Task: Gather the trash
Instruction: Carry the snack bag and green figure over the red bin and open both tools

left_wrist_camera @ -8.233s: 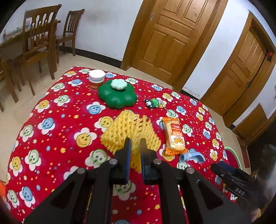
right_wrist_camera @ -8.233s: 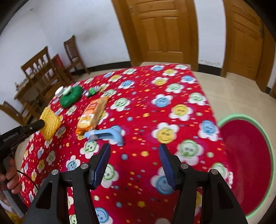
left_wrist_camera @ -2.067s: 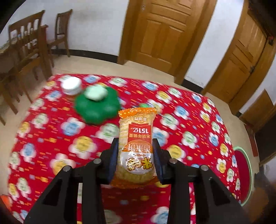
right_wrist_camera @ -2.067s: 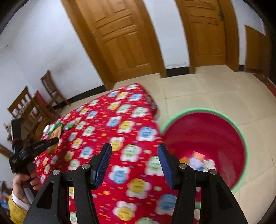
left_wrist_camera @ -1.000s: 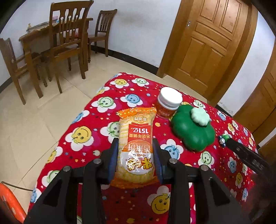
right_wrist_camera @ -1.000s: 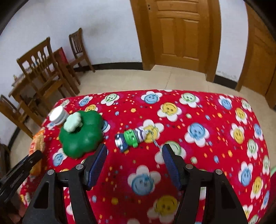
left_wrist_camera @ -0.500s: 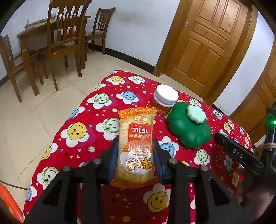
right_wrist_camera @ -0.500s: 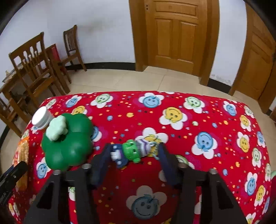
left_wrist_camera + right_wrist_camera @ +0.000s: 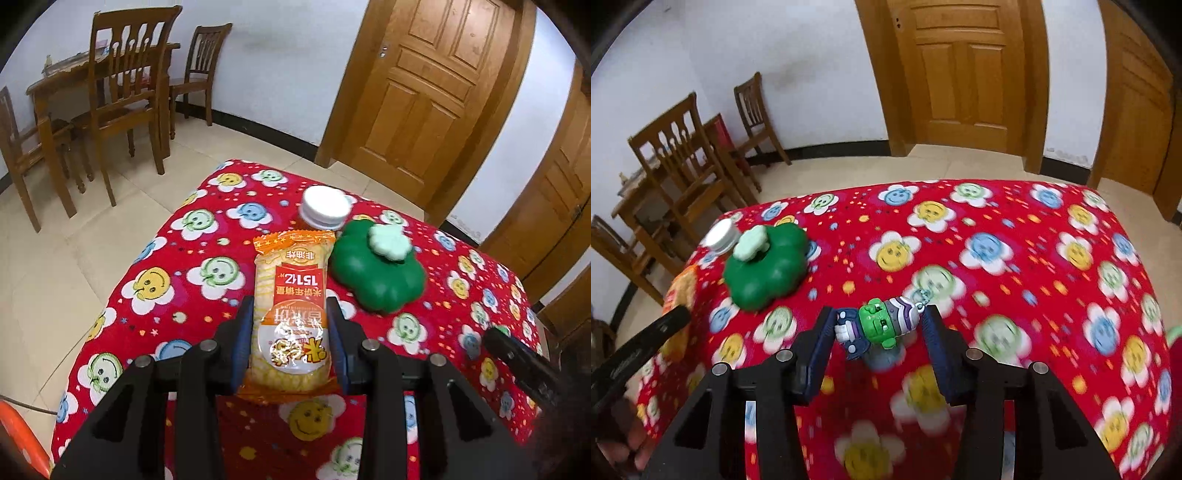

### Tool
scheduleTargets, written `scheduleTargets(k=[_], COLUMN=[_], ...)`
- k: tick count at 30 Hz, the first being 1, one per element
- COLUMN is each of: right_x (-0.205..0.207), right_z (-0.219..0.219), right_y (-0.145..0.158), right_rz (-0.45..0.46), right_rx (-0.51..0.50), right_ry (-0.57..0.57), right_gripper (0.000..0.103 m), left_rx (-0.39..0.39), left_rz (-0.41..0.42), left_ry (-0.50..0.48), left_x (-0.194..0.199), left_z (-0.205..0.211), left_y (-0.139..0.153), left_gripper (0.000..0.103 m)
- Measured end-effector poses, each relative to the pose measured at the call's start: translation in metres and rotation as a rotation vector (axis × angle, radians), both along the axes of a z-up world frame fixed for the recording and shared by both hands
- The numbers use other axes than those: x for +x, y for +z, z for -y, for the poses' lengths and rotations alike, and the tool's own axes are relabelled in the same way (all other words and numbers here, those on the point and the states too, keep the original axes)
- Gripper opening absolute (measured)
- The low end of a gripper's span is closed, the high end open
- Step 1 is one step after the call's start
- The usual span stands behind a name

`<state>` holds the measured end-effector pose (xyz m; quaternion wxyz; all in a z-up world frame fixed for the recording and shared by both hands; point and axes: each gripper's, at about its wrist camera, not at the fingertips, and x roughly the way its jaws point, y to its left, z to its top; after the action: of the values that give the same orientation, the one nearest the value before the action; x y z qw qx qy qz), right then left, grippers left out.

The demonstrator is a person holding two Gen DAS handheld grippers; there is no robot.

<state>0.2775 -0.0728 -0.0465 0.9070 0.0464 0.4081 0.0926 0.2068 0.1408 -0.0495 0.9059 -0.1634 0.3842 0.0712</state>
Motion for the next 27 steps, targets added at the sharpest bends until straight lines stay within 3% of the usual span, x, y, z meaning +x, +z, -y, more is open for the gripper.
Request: scheduleTargets(k=[15,27], right_x=[-0.105,-0.17], right_z=[0.064,0.12], right_y=[0.056,0.075], right_rz=[0.113,0.169], right_rx=[0.105,0.164], right_ry=[-0.06,-0.155], right_gripper=[0.049,0.049], left_rx=[-0.02,-0.044], left_rz=[0.052,0.057], left_ry=[-0.098,-0.234], left_x=[-0.043,-0.09], left_z=[0.048,0.11], left_y=[0.045,0.065], left_gripper=[0.037,0.037])
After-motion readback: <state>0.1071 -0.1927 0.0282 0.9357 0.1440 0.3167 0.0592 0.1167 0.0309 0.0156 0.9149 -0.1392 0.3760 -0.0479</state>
